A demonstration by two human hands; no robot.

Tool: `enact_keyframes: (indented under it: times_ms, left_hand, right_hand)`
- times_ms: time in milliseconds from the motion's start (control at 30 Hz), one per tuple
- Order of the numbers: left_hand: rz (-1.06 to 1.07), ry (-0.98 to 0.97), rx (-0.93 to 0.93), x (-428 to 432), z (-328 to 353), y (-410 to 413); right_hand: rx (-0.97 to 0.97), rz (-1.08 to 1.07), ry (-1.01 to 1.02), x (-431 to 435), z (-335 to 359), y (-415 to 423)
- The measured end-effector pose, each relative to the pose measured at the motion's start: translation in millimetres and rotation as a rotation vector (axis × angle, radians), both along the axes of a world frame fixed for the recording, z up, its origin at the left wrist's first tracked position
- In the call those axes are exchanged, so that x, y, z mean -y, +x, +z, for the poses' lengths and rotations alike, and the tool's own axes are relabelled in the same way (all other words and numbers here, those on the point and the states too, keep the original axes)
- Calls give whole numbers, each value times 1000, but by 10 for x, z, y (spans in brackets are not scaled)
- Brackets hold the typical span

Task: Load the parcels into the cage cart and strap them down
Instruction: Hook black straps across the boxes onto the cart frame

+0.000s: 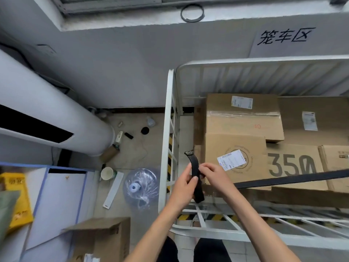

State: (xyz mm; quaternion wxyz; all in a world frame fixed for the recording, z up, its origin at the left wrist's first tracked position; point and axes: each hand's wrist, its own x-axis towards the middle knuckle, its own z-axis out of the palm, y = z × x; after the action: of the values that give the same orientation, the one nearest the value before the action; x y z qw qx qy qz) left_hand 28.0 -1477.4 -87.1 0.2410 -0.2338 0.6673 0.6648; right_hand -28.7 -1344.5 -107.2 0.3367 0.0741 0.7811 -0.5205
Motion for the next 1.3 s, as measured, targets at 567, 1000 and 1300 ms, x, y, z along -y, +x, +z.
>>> enact_keyframes:
  times_ms: [567, 1000, 1300]
  left_hand:
    - [118, 125, 332, 1694, -77, 1096]
    - [558, 45, 544, 3436, -1528, 1279]
    - [266, 77, 547, 2973, -2451, 79]
  right_hand:
    - [19, 327, 238, 242, -527, -178]
    - [-41, 555, 477, 549, -847, -136]
    - [-71, 647, 495, 835, -1159, -366]
